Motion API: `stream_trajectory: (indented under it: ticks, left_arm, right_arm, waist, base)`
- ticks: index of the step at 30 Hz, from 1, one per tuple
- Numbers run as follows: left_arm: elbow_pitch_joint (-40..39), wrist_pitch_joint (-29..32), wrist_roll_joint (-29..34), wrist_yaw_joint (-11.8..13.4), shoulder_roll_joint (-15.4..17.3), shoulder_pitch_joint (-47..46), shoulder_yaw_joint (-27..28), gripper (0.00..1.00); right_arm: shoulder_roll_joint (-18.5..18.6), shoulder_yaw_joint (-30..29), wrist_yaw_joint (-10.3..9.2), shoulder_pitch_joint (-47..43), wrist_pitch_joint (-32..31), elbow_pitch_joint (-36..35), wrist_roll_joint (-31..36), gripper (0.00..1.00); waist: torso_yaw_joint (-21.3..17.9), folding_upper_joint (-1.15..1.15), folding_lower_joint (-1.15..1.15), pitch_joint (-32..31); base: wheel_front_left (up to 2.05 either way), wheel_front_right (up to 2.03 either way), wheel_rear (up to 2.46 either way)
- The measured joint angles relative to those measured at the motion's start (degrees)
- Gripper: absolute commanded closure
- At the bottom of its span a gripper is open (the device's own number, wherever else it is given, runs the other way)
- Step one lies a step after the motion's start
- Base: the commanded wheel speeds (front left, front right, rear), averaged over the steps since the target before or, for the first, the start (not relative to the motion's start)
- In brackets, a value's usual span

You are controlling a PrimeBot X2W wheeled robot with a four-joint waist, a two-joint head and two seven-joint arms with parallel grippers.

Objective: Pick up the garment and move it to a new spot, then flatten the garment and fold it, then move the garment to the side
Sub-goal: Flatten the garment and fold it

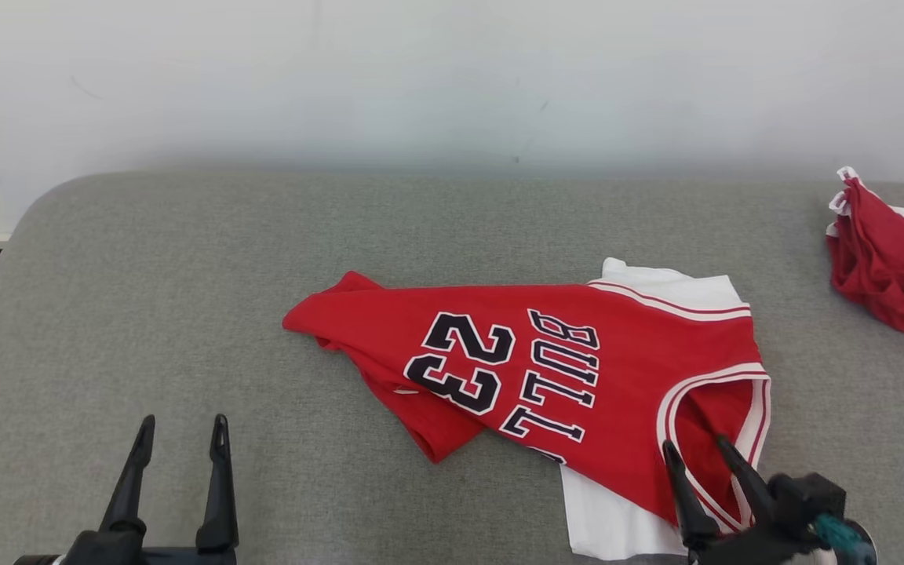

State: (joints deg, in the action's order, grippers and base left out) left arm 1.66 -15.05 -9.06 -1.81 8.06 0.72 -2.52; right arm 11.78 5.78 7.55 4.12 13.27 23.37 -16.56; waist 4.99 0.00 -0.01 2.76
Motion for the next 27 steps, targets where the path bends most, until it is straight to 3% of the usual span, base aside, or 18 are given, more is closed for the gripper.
stream_trajectory:
  ticks: [12,13,14,15,27]
  left_arm:
    - [1.32,0.00,2.61,-2.75,-3.15,0.14,2.07,0.00]
    - [1.31,0.00,2.80,-2.78,-3.34,0.18,2.10,0.00]
    - [1.33,0.00,2.96,-2.81,-3.54,0.25,2.10,0.00]
    - [1.33,0.00,3.07,-2.85,-3.68,0.36,2.10,0.00]
    - [2.77,0.00,3.54,-4.24,-4.49,-0.18,2.53,0.00]
  right_arm:
    - [3.09,6.09,0.00,8.54,-4.71,12.69,-4.49,0.00]
    - [3.16,6.77,0.00,8.88,-4.77,13.08,-4.95,0.11]
    - [3.30,7.56,0.00,9.17,-5.26,13.58,-5.50,0.69]
    - [3.41,8.26,0.00,9.42,-5.54,13.99,-6.19,1.00]
    - [8.51,10.06,0.00,18.87,-1.21,14.22,-8.15,1.00]
  waist:
    - [2.91,0.00,0.01,0.04]
    - [3.00,0.00,0.01,0.07]
    - [3.06,0.00,0.01,0.11]
    - [3.07,0.00,0.01,0.13]
    - [2.77,0.00,0.01,1.25]
  base:
    - [0.00,0.00,0.00]
    - [0.00,0.00,0.00]
    - [0.00,0.00,0.00]
    - [0.00,0.00,0.00]
    - [0.00,0.00,0.00]
